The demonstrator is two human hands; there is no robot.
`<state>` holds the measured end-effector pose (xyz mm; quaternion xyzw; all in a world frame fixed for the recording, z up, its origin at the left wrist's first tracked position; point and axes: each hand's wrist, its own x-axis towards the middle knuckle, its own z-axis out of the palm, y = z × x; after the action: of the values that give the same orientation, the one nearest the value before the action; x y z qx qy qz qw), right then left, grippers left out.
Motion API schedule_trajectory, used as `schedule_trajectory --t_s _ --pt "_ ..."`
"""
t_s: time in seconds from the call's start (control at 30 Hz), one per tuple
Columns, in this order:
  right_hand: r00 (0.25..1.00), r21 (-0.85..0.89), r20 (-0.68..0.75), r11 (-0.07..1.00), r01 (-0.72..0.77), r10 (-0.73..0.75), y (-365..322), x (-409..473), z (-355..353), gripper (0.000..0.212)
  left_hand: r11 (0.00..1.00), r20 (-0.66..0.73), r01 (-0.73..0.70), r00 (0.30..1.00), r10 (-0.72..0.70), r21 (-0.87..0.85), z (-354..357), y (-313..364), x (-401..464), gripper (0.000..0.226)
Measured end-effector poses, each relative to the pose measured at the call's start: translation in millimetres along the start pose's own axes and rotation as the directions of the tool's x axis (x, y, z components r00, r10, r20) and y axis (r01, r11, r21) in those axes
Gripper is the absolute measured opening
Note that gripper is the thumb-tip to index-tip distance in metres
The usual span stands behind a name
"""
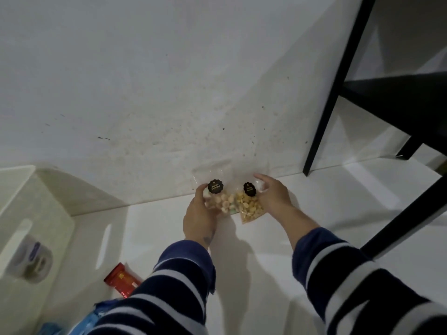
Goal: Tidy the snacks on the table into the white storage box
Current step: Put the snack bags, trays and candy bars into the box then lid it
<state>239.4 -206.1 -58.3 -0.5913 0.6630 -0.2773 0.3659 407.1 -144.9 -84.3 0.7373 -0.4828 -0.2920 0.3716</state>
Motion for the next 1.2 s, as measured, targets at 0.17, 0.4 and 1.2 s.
schedule_trajectory --t_s 0.17,0.4,1.2 --pt "0.999 -0.012 -0.005 0.999 -0.051 0.051 -3.6 -22.9 4.9 0.051 0.998 -0.013 -0.004 1.0 0.003 -0.061 -17.6 -2.2 -22.5 0.063" --pt "0.999 -0.003 -0.005 0.999 0.04 -0.04 -67.9 -66.4 -3.5 0.05 0.992 -0.111 -0.045 0.993 0.032 -0.117 -94.9 10.9 -47.9 0.064" --pt "0.953 0.054 0.019 0.952 0.3 -0.301 -346.1 -235.1 227.3 0.06 0.996 -0.311 -0.027 0.951 -0.002 -0.089 -471.7 -103.3 -71.1 0.072"
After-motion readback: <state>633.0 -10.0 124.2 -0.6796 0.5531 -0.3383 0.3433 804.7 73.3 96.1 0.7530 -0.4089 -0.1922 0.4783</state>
